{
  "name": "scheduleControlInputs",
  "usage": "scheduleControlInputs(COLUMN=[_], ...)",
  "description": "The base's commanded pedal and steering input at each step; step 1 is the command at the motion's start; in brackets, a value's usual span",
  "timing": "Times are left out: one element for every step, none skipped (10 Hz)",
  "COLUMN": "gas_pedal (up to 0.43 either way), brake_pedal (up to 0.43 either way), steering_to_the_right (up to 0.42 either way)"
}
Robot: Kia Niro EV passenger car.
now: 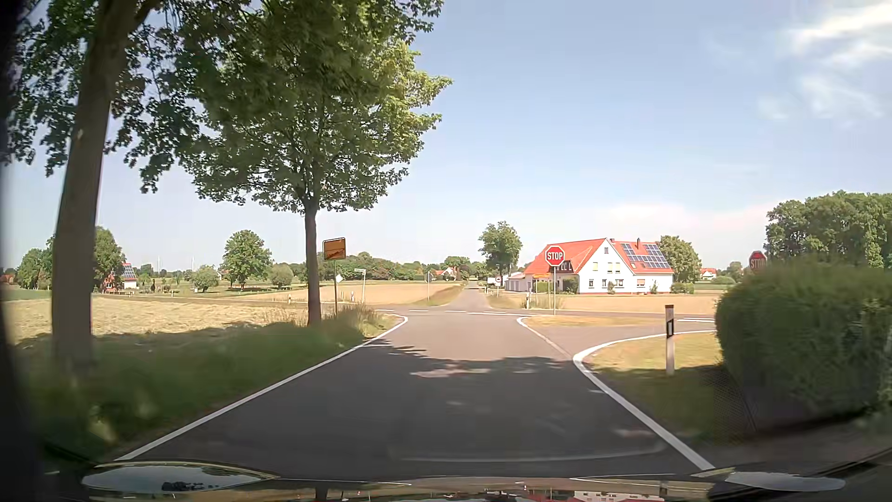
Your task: Follow the waypoints while adhering to traffic rules and regulations
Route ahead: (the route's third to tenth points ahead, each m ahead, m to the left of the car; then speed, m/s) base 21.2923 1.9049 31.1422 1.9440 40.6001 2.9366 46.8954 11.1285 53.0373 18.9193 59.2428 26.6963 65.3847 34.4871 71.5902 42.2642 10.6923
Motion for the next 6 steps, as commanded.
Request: scheduleControlInputs(gas_pedal=[0.0, 0.0, 0.0, 0.0, 0.0, 0.0], brake_pedal=[0.213, 0.238, 0.244, 0.262, 0.268, 0.274], steering_to_the_right=[0.002, 0.003, 0.003, 0.004, 0.004, 0.005])
